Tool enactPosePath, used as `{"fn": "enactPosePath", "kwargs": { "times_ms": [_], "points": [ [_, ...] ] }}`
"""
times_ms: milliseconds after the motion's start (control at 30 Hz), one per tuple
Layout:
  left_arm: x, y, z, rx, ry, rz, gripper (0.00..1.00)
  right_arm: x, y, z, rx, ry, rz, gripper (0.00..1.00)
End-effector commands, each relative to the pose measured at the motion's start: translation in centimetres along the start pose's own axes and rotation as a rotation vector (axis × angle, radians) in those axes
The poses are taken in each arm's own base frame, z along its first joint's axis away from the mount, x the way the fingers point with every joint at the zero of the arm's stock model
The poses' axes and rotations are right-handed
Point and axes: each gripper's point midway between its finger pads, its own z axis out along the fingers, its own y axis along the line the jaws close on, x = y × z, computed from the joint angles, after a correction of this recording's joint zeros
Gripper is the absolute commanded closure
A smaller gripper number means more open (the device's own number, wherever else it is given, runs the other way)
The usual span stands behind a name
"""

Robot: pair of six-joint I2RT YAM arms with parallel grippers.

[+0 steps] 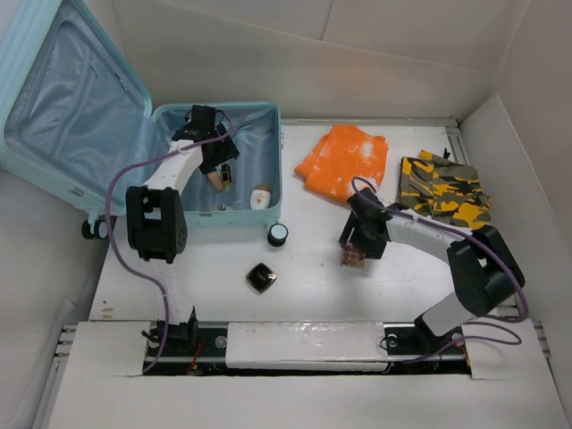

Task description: Pack the luggage

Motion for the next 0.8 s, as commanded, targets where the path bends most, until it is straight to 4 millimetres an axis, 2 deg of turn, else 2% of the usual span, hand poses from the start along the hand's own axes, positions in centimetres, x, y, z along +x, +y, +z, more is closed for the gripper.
{"fn": "enactPosePath", "kwargs": {
  "times_ms": [0,33,67,100,133,167,200,233,267,300,333,367,400,467,567,667,700,733,767],
  "points": [
    [-2.5,-2.9,-7.6,0.172,-0.128,-0.003,0.34,0.6,2.9,1.5,-0.06,0.022,0.003,0.23],
    [-2.2,-2.9,-8.3,0.187,-0.132,-0.011,0.34,0.6,3.1,2.0,-0.049,0.03,0.001,0.26],
    [-0.5,-2.5,-8.2,0.189,-0.106,-0.002,0.34,1.1,3.1,2.2,-0.044,0.038,-0.01,0.28],
    [0.0,-2.7,-8.9,0.202,-0.113,0.005,0.34,1.0,3.5,2.3,-0.045,0.03,-0.02,0.31],
    [0.3,-3.4,-10.9,0.231,-0.133,0.018,0.34,0.6,3.8,2.1,-0.047,0.014,-0.018,0.36],
    [2.0,-2.9,-10.8,0.223,-0.107,0.037,0.34,0.8,4.0,2.1,-0.046,0.008,-0.032,0.36],
    [2.8,-2.8,-11.3,0.228,-0.104,0.056,0.34,0.7,4.2,1.9,-0.037,-0.01,-0.047,0.36],
    [3.3,-3.2,-12.8,0.246,-0.121,0.069,0.34,0.5,4.6,1.6,-0.036,-0.026,-0.056,0.34],
    [3.8,-2.7,-13.1,0.244,-0.118,0.069,0.34,0.6,4.3,1.3,-0.016,-0.028,-0.084,0.25],
    [5.5,-1.6,-12.6,0.232,-0.082,0.08,0.34,1.1,4.5,1.1,-0.009,-0.032,-0.125,0.18],
    [6.2,-1.1,-12.8,0.227,-0.075,0.081,0.34,1.1,4.4,0.8,0.004,-0.044,-0.147,0.12],
    [6.4,-0.8,-13.8,0.239,-0.091,0.08,0.34,1.5,4.3,0.8,0.024,-0.038,-0.165,0.07],
    [7.8,0.3,-13.4,0.22,-0.067,0.093,0.34,1.7,4.4,0.7,0.025,-0.045,-0.188,0.07],
    [8.4,1.0,-14.3,0.226,-0.078,0.102,0.34,2.7,4.2,0.7,0.033,-0.031,-0.216,0.07],
    [10.6,2.6,-14.1,0.212,-0.044,0.115,0.34,3.4,3.7,1.5,0.051,-0.008,-0.213,0.07],
    [12.8,4.2,-14.2,0.197,-0.003,0.127,0.34,4.3,3.1,2.3,0.077,0.02,-0.221,0.19],
    [13.3,4.6,-14.4,0.191,0.003,0.139,0.34,4.5,2.9,2.7,0.09,0.028,-0.224,0.24],
    [13.9,5.2,-14.2,0.18,0.019,0.16,0.34,4.7,2.7,2.9,0.099,0.033,-0.226,0.34],
    [15.0,5.6,-14.3,0.181,0.049,0.171,0.33,4.7,2.7,2.9,0.099,0.033,-0.226,0.38]
  ]
}}
